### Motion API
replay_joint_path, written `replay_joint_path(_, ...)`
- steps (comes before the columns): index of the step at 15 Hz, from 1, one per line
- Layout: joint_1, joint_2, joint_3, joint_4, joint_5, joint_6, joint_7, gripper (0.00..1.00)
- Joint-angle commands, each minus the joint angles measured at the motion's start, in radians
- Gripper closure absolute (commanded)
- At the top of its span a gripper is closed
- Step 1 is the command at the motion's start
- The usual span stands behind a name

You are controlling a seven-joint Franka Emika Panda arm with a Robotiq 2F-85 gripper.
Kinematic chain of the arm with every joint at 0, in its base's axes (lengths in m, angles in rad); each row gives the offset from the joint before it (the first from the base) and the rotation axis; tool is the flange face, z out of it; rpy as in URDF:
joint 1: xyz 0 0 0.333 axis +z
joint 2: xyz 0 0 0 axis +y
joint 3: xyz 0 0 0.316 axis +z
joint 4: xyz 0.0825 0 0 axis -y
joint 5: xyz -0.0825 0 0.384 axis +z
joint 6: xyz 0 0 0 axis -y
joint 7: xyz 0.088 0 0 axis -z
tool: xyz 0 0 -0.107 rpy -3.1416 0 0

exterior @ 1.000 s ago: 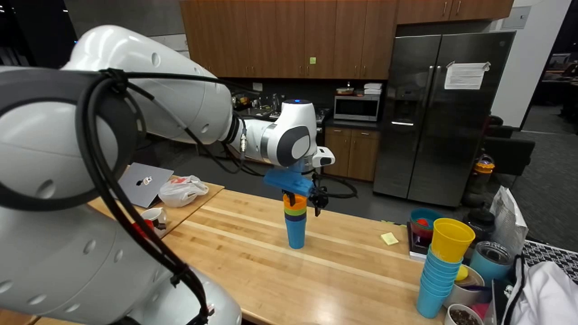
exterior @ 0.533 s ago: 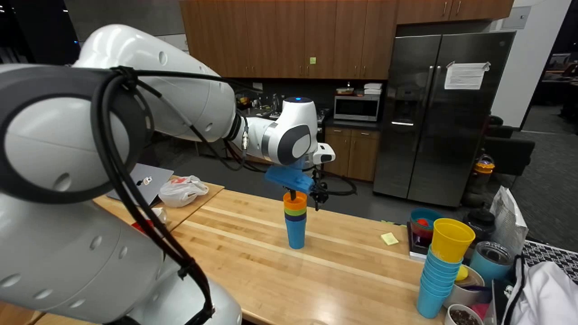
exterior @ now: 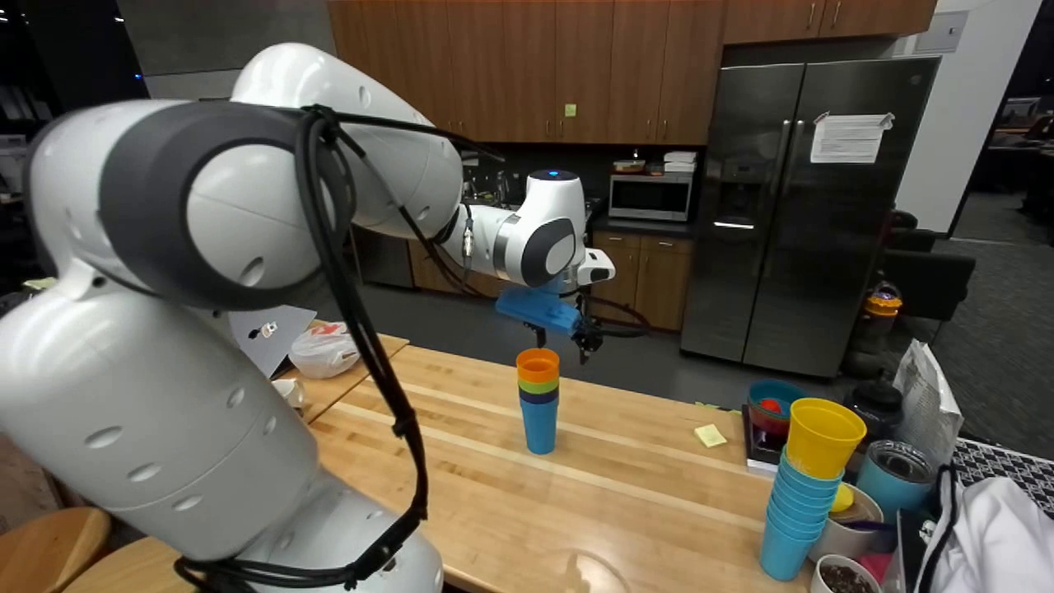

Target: Pick up the orange cup from the stack of cups to the left and put it on the table, pick up the green cup from the stack of cups to the left and put it on the table, pick up the navy blue cup from the stack of cups to the left and put it on the table

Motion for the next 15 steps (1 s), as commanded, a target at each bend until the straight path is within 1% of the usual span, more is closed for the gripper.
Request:
replay_joint_path(1,0.016,0.088,0.002,0.080,0.027,-0.026,-0.020,0.00)
replay_joint_path(4,0.020,0.125,0.010,0.111,0.033,-0.044,-0.005,0.00)
replay_joint_path(6,0.010,0.149,0.017,0.126,-0.002,-0.046,0.021,0.00)
replay_joint_path(11,0.013,0.210,0.016,0.180,0.007,-0.063,0.010,0.00)
replay_joint_path(15,0.020,0.250,0.029,0.223,0.003,-0.096,0.012,0.00)
